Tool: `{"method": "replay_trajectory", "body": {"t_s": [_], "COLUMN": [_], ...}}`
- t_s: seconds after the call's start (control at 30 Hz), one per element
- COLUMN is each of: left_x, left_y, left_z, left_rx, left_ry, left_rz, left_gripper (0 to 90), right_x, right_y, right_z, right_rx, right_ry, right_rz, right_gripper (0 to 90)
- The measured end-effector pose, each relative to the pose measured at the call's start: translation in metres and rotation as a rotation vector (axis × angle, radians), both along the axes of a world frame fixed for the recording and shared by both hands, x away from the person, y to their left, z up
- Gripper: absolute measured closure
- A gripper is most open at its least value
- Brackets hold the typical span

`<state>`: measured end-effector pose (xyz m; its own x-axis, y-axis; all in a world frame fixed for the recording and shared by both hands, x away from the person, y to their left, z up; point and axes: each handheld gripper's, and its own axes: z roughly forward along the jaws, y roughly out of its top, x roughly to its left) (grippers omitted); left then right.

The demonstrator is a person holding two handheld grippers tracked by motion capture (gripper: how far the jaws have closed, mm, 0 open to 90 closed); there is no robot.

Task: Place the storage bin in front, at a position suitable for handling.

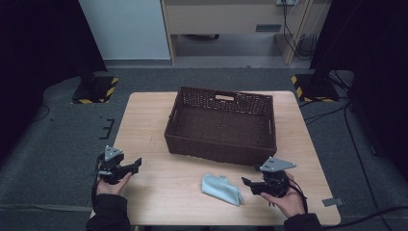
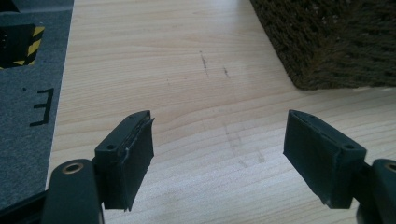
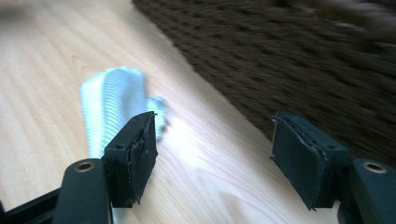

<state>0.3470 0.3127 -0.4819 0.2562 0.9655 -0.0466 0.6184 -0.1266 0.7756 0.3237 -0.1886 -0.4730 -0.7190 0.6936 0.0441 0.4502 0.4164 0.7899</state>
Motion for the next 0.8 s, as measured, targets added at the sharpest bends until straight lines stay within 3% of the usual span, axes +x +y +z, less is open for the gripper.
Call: {"method": "replay_trajectory", "body": {"t_s": [0.3,0.53,0.67,0.8], "left_x": [0.002,0.003,0.003,0.003], "left_y": [-0.004,-0.005,-0.006,-0.006], "left_z": [-0.003,-0.003,-0.003,-0.003], "left_rx": [0.008,0.003,-0.005,-0.011], "left_ry": [0.007,0.015,0.016,0.022], "left_rz": [-0.019,-0.029,-0.023,-0.026], "left_gripper": [23.5,23.5,23.6,23.5], "right_x": [0.007,0.007,0.007,0.005], "right_y": [0.057,0.072,0.073,0.074], "right_z": [-0.011,-0.027,-0.036,-0.036], "right_rx": [-0.041,-0.091,-0.121,-0.133], "right_ry": [0.034,0.094,0.114,0.11], "right_rz": [0.167,0.234,0.233,0.253], "right_gripper": [35.5,48.2,63.6,79.7]}}
